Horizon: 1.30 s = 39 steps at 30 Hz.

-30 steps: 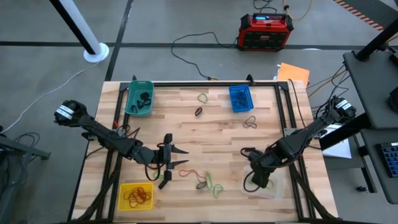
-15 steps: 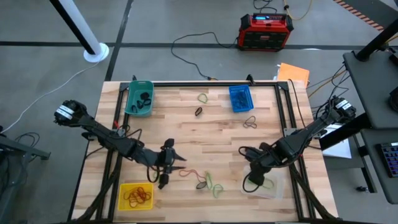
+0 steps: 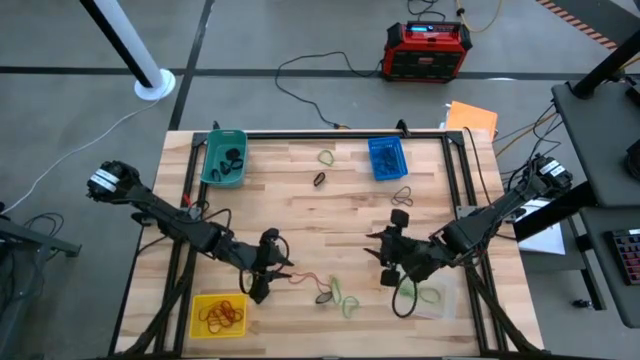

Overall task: Sort rubber bands into baskets
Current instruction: Put the thick black rubber band into the light blue bin

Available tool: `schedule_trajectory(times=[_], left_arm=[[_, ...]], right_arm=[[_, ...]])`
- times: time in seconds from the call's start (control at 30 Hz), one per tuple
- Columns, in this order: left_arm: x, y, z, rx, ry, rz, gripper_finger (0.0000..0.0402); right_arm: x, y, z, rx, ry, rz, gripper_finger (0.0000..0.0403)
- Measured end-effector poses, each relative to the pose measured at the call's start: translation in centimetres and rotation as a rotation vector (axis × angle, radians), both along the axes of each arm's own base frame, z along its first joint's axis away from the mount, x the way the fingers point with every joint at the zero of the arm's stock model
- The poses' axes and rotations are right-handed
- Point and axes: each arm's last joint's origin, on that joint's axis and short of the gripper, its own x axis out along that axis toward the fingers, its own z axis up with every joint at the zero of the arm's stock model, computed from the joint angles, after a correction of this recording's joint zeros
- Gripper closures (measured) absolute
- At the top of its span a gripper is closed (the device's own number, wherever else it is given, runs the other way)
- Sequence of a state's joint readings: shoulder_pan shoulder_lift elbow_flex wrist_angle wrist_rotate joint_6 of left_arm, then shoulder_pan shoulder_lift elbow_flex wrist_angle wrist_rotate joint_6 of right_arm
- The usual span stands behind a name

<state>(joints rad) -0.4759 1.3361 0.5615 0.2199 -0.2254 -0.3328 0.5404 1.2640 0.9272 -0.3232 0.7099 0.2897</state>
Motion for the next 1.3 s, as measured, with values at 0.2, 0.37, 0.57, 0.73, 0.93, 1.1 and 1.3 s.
schedule_trajectory(times=[0.2, 0.37, 0.57, 0.73, 0.93, 1.1, 1.3], left_arm=[[0.1, -0.2, 0.9, 0.069, 0.154, 0.025, 0.0274], [0.1, -0.5, 2.0, 0.036, 0.405, 0.080, 0.0274], [0.6, -2.5, 1.7, -0.128, 0.669, 0.052, 0.0274], [1.1, -3.6, 1.1, -0.081, 0.780, 0.063, 0.0274], [2.6, -4.5, -0.3, -0.050, 0.828, 0.079, 0.0274], [2.8, -4.8, -0.9, -0.071, 0.898, 0.175, 0.0274], [2.6, -5.0, -1.3, -0.102, 0.928, 0.250, 0.0274]], right_arm=[[1.4, 0.4, 1.3, -0.136, -0.130, 0.086, 0.0256], [2.4, 0.5, 1.2, -0.179, -0.158, 0.114, 0.0257], [3.4, 0.4, -0.4, -0.176, -0.115, 0.086, 0.0257], [3.9, 0.3, -1.2, -0.184, -0.096, 0.077, 0.0257], [4.0, 0.0, -1.0, -0.178, -0.102, 0.068, 0.0257], [3.8, 0.0, -0.6, -0.172, -0.114, 0.067, 0.0257], [3.8, 0.0, -0.7, -0.167, -0.112, 0.065, 0.0257]])
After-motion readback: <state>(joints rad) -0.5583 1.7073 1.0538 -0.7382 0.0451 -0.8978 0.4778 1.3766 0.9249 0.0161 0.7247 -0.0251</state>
